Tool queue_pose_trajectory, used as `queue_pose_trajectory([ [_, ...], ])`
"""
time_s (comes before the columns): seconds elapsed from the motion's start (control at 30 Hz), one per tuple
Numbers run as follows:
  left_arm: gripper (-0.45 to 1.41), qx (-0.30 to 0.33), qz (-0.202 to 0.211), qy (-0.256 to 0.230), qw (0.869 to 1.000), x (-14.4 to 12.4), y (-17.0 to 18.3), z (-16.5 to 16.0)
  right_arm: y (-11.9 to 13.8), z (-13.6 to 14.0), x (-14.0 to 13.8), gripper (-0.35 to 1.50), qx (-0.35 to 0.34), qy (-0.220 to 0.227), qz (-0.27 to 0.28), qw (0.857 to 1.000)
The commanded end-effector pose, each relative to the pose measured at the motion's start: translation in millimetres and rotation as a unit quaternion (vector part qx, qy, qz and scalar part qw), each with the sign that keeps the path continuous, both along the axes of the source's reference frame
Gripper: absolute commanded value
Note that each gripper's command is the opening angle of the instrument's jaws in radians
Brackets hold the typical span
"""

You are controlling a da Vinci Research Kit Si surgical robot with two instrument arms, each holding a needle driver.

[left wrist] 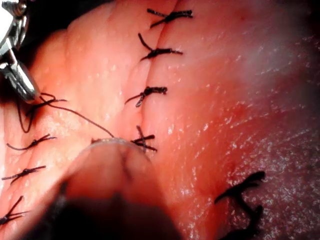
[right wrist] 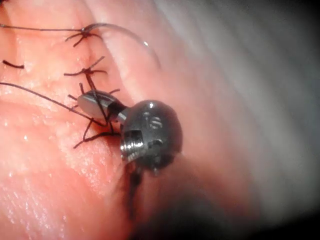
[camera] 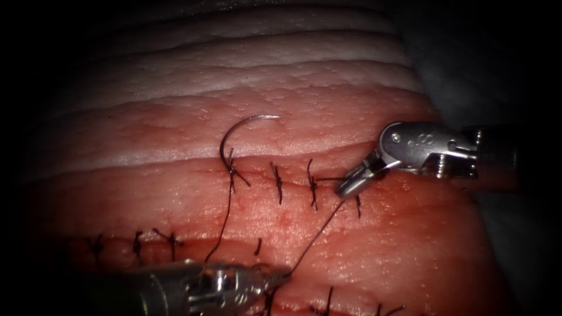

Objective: Wound Closure
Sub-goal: Pull upward with right jaws and downward with left needle holder

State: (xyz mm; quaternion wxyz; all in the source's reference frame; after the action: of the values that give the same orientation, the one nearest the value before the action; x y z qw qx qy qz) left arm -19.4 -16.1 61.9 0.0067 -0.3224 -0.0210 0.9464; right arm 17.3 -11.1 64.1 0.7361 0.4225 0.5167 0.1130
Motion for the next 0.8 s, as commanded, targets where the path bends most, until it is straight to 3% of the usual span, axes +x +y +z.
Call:
queue_pose_trajectory([
  [0.03,-0.45,0.0,0.006,0.0,1.0,-0.4,-0.6,-0.3,0.7,1.1,0.1,-0.35,0.005,-0.006,0.008,1.0],
  [0.23,-0.45,0.003,0.044,-0.002,0.999,0.1,-2.6,-4.0,1.7,2.4,-0.8,-0.35,0.009,-0.028,0.024,0.999],
  [0.37,-0.45,0.03,0.079,-0.04,0.996,-0.2,-3.5,-6.3,1.7,2.7,-0.7,-0.35,0.007,-0.03,0.026,0.999],
  [0.57,-0.45,0.054,0.154,-0.121,0.979,-0.9,-4.7,-10.3,1.7,2.7,-0.7,-0.35,0.003,-0.036,0.033,0.999],
  [0.8,-0.45,0.092,0.207,-0.163,0.96,-1.5,-6.6,-12.8,2.1,3.1,-0.5,-0.35,0.003,-0.071,0.066,0.995],
])
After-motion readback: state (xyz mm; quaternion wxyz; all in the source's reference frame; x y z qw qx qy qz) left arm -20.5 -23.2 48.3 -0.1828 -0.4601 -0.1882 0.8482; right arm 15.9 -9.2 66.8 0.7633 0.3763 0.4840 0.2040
